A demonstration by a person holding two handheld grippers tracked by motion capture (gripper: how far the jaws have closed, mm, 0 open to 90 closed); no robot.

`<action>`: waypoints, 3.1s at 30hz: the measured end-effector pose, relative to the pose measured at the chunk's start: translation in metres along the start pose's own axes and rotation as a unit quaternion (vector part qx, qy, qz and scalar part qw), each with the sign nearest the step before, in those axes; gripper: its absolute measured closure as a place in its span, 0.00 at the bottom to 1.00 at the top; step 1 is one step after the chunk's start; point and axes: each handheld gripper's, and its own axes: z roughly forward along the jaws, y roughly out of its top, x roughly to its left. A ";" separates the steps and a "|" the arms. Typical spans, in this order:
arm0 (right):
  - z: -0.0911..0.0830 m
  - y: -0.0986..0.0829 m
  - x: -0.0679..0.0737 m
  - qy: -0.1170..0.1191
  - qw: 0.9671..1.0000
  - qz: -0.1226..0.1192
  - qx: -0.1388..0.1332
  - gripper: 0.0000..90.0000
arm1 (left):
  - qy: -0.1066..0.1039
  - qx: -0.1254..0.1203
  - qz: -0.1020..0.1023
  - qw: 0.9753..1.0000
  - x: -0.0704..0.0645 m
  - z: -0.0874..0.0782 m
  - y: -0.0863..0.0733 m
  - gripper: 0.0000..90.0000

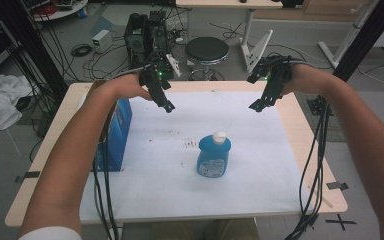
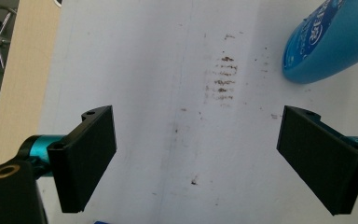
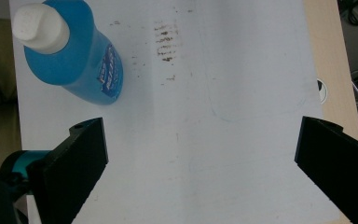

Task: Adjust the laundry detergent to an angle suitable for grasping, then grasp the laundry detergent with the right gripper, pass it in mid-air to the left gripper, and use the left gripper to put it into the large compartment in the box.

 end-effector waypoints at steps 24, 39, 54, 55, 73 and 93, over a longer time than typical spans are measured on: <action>0.004 -0.006 -0.002 0.004 1.000 0.005 0.003 0.02 | 0.011 0.064 -0.003 0.998 0.009 -0.002 -0.013 0.13; 0.004 -0.003 0.003 0.004 1.000 0.004 0.005 0.02 | 0.020 0.067 0.000 0.998 0.004 -0.005 -0.012 0.13; 0.007 -0.011 0.005 0.005 1.000 0.009 0.005 0.02 | 0.019 0.066 0.010 0.998 0.003 -0.004 -0.012 0.13; 0.007 -0.012 0.006 0.005 1.000 0.011 0.005 0.02 | 0.020 0.062 0.007 0.998 0.002 -0.004 -0.011 0.13; 0.019 -0.024 0.032 0.017 1.000 0.011 -0.023 0.02 | 0.022 0.048 0.026 0.998 -0.005 -0.004 -0.005 0.13; 0.048 -0.045 0.071 0.036 0.994 0.023 -0.104 0.02 | 0.020 0.048 0.037 0.998 -0.010 -0.003 -0.006 0.13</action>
